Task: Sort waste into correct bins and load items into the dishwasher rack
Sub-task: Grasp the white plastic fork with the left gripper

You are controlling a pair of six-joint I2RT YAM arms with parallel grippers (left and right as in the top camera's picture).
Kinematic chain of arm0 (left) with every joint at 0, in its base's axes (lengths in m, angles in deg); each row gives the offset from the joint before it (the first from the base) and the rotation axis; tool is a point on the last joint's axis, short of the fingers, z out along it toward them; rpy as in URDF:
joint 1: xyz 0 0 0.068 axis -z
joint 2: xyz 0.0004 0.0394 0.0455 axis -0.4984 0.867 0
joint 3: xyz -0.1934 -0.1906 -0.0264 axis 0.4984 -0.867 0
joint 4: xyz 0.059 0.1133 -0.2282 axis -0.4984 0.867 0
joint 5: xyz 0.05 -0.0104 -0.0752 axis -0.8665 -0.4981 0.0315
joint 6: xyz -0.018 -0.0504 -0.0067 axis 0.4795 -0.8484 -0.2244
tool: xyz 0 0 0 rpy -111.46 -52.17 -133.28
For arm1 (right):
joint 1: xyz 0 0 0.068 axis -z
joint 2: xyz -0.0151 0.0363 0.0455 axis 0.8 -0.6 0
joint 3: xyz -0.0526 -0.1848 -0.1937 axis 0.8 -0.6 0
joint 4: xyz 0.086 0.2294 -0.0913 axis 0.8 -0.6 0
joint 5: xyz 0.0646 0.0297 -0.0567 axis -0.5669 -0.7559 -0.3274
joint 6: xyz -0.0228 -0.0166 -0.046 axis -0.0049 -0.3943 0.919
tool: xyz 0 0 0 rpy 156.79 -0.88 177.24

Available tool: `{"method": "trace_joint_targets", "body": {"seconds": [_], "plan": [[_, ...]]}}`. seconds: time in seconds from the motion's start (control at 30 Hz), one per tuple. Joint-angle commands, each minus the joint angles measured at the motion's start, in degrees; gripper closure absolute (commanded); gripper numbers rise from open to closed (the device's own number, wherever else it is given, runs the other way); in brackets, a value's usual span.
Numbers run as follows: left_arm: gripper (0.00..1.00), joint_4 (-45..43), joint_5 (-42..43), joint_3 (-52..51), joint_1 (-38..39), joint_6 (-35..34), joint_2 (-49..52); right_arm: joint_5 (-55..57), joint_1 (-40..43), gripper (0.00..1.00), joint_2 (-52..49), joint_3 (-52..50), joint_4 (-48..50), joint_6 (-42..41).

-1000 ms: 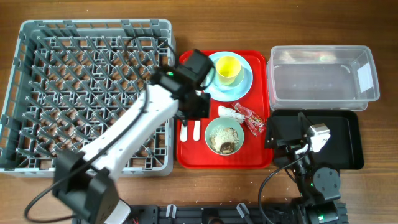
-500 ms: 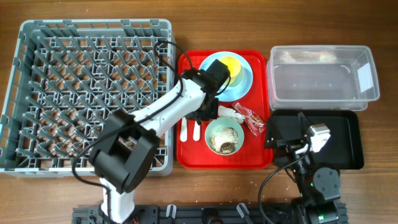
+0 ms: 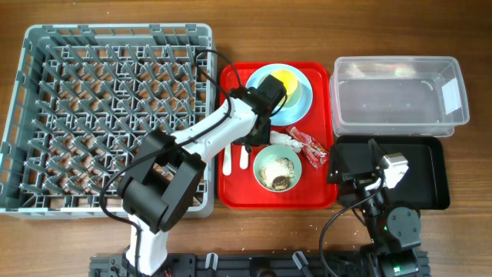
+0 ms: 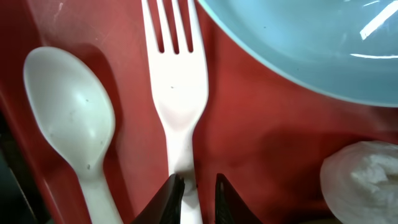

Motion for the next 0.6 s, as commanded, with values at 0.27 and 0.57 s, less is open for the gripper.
{"method": "trace_joint_targets", "body": {"seconds": [0.27,0.57], "plan": [[0.94,2.1,-1.4,-0.5,0.2,-1.0,-0.5,0.5,0.1,0.0,0.2,0.0,0.3,0.3],[0.79,0.9,-1.4,-0.4,0.1,-1.1,-5.4,0.5,0.1,0.0,0.2,0.0,0.3,0.3]]}}
